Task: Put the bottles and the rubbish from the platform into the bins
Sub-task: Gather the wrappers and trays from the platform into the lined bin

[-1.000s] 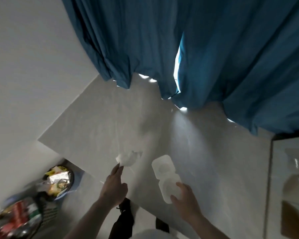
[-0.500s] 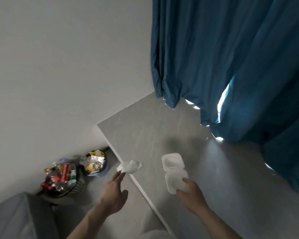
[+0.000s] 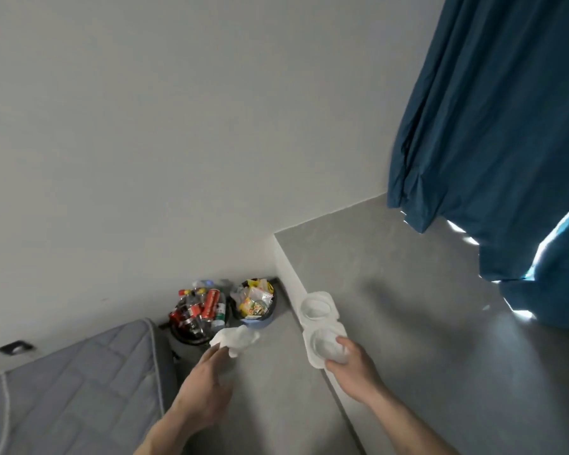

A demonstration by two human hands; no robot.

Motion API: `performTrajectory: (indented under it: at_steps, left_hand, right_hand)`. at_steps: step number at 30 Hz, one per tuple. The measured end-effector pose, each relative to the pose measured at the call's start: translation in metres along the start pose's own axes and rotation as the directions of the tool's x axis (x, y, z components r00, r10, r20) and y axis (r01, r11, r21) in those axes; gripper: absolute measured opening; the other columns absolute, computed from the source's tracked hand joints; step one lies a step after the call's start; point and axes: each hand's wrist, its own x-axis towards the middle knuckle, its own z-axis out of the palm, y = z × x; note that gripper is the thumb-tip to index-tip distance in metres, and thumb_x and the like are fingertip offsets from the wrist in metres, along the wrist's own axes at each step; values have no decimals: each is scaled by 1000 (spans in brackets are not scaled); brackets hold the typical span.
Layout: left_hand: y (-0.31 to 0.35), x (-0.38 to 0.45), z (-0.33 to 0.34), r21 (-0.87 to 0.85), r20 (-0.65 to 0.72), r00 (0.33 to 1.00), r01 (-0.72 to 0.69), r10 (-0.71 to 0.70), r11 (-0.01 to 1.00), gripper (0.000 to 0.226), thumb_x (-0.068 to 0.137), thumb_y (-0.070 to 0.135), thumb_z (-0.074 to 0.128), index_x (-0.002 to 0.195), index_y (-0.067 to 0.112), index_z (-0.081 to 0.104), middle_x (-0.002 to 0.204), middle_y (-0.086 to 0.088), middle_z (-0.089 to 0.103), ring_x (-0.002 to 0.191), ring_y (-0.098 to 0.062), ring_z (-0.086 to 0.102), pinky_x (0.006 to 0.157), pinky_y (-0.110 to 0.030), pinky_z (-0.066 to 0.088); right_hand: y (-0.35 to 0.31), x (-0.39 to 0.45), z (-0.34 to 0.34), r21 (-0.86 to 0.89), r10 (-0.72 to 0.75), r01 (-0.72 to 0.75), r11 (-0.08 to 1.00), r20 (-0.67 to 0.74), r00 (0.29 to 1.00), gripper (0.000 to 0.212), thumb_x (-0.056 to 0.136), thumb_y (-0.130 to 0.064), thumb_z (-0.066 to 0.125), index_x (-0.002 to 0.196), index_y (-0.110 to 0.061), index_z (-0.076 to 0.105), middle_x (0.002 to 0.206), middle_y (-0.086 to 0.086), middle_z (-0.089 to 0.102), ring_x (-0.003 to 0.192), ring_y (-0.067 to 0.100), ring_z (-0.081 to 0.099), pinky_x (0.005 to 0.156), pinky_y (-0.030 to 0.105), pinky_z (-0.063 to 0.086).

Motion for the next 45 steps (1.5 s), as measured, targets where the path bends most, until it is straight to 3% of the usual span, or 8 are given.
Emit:
performTrajectory:
  at_steps: [7,13,21,28,34,38,45]
  left_hand:
    - [-69,7,-44,24,53,996,67,-69,997,74,85,14,58,156,14,36,164,-2,28,145,-20,38,114,-26,32]
    - [-80,50,-62,-5,109,994,33,-32,999,68,85,10,58,151,17,41,159,0,34,141,-18,42,106,-17,31]
    - [-79,135,-85,-24,145,983,117,-112,993,75,87,21,58,157,18,32,166,-1,23,145,-22,37,117,-32,34]
    - [-79,205,-115,-69,78,977,206,-201,976,75,84,19,56,156,15,36,165,-2,26,149,-19,32,119,-26,26]
    - [-89,248,-129,-95,117,962,256,-245,962,75,87,16,54,158,17,31,167,0,21,150,-18,30,120,-26,25]
    - [-105,291,-143,-76,173,955,259,-243,963,75,85,16,52,158,18,33,166,0,24,151,-18,28,122,-29,24]
    - [-138,384,-153,-35,292,942,186,-168,982,73,86,17,48,157,22,34,165,2,27,150,-20,31,122,-32,26]
  right_hand:
    - [-34,-3,61,-23,63,-61,998,62,996,66,83,-27,70,145,-18,50,145,3,54,131,19,54,95,19,40]
    - [-46,27,73,-50,108,-104,993,66,992,68,83,-29,71,146,-15,49,149,4,50,137,19,48,108,24,36]
    - [-80,121,81,-92,126,-114,989,133,983,69,83,-27,71,147,-14,48,150,6,49,138,22,47,112,29,35]
    - [-121,221,74,-204,90,-45,978,217,972,66,86,-26,70,147,-13,48,150,7,50,137,22,48,106,24,37]
    - [-153,280,87,-263,112,-40,964,263,958,67,86,-29,69,147,-17,47,150,4,49,138,21,47,107,25,37]
    - [-163,315,111,-274,183,-97,957,306,934,69,85,-32,67,149,-18,43,153,2,45,140,20,44,112,28,35]
    - [-178,359,167,-256,323,-257,932,259,911,68,86,-27,69,149,-16,45,154,4,45,140,21,44,112,29,35]
